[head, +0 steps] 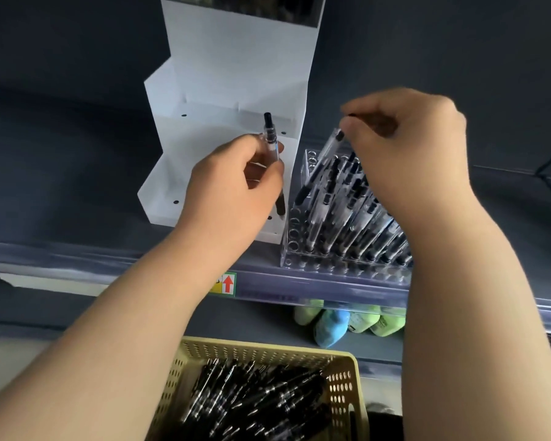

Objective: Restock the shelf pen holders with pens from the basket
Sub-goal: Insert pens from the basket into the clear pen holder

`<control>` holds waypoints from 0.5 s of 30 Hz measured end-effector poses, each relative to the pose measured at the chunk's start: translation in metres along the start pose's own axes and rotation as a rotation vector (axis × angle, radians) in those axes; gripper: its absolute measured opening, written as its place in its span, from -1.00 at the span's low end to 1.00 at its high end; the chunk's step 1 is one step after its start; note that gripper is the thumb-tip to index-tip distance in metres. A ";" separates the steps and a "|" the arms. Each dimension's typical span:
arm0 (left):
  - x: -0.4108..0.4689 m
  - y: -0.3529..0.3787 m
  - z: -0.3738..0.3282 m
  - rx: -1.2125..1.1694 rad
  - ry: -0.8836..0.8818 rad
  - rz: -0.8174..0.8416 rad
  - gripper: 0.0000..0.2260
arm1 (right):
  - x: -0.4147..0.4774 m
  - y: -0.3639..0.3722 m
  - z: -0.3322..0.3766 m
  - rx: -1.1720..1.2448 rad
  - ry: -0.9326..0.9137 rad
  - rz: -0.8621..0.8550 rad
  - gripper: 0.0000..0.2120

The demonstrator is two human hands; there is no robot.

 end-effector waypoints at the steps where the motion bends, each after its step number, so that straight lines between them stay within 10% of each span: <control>1: 0.000 0.000 -0.001 0.003 0.004 -0.005 -0.89 | 0.000 0.003 0.000 -0.008 -0.001 0.016 -0.84; 15: -0.008 -0.008 -0.016 -0.046 0.084 -0.049 -0.79 | -0.007 0.017 -0.001 -0.047 0.017 0.092 -0.81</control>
Point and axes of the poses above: each hand's wrist, its own x-axis towards the middle knuckle, its own y-axis out of the palm, z = x × y, the point moved 10 cm from there along x, towards the middle knuckle, and after that the axes turned 12 degrees about -y, right-handed, at the moved point
